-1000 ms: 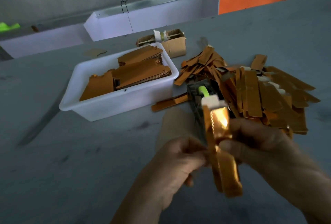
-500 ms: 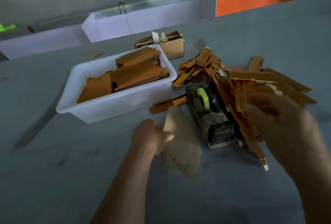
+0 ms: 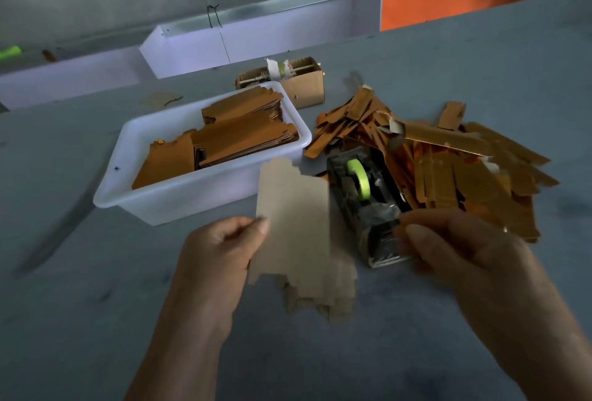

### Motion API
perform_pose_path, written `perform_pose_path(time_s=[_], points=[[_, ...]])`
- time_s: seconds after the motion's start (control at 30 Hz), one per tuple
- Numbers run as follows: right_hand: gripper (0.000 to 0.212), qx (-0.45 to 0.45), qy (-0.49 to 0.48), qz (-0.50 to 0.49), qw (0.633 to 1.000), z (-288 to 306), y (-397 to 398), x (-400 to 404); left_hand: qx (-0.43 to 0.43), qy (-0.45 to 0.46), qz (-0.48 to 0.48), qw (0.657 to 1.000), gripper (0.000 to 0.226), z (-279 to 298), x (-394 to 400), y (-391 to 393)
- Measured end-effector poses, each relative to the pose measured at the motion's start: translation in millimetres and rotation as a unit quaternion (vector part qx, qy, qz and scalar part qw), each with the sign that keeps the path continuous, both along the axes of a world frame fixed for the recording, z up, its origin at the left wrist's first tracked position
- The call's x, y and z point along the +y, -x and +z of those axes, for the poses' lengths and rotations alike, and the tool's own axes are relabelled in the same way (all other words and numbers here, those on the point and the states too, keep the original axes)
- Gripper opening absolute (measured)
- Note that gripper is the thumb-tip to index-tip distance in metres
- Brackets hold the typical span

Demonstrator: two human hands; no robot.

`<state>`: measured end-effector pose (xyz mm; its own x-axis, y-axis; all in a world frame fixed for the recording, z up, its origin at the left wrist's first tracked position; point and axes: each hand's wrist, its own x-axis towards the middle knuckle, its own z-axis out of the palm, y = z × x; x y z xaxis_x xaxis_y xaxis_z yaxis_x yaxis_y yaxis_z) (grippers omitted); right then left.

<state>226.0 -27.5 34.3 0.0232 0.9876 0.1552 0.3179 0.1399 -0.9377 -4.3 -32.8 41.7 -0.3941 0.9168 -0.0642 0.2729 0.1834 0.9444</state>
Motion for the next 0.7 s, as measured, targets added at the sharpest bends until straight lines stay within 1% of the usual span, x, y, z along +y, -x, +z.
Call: perform_pose_path(time_s=[0.03,0.07,0.1,0.17,0.23,0.3,0.4,0.47,0.5,0.57,0.6,0.67,0.7], points=[[0.034,0.013,0.013,0.031,0.999,-0.3,5.5,-2.6,-0.072,-0.003,-0.034,0.997,0.013,5.7,-6.9,-2.5],[0.038,0.030,0.030,0.066,0.997,0.3,11.4,-5.2,-0.123,-0.002,-0.060,0.991,0.021,8.6,-12.7,-5.1],[0.040,0.053,0.050,0.103,0.992,0.6,17.2,-7.1,-0.148,0.003,-0.078,0.986,0.028,9.1,-17.4,-7.8],[0.038,0.119,0.098,0.146,0.977,-0.7,25.7,-8.7,-0.149,0.002,-0.088,0.985,0.032,8.0,-23.9,-15.6],[0.029,0.167,0.128,0.133,0.969,-3.7,30.2,-8.4,-0.152,0.006,-0.086,0.985,0.032,4.9,-27.3,-22.7],[0.027,0.183,0.131,0.111,0.968,-5.9,32.3,-7.5,-0.151,0.016,-0.093,0.984,0.027,2.0,-27.6,-26.8],[0.030,0.198,0.133,0.103,0.966,-9.0,32.8,-8.2,-0.150,0.026,-0.113,0.982,0.032,1.3,-25.3,-33.6],[0.029,0.185,0.133,0.101,0.969,-11.4,32.0,-8.8,-0.137,0.032,-0.130,0.982,0.038,2.3,-22.7,-41.9],[0.025,0.177,0.133,0.101,0.970,-12.3,31.7,-8.9,-0.130,0.038,-0.127,0.983,0.042,2.1,-21.1,-46.0],[0.011,0.159,0.133,0.095,0.974,-11.6,31.8,-9.3,-0.119,0.047,-0.111,0.985,0.050,-1.1,-17.7,-51.2],[0.006,0.134,0.121,0.085,0.980,-12.0,31.6,-10.1,-0.116,0.046,-0.105,0.987,0.047,-3.9,-16.1,-52.5],[0.005,0.021,0.063,0.036,0.997,-13.1,29.4,-11.7,-0.108,0.042,-0.102,0.988,0.032,-7.5,-15.3,-55.1],[0.006,-0.026,0.034,0.010,0.999,-11.6,29.2,-12.7,-0.106,0.040,-0.102,0.988,0.022,-9.4,-15.6,-56.1]])
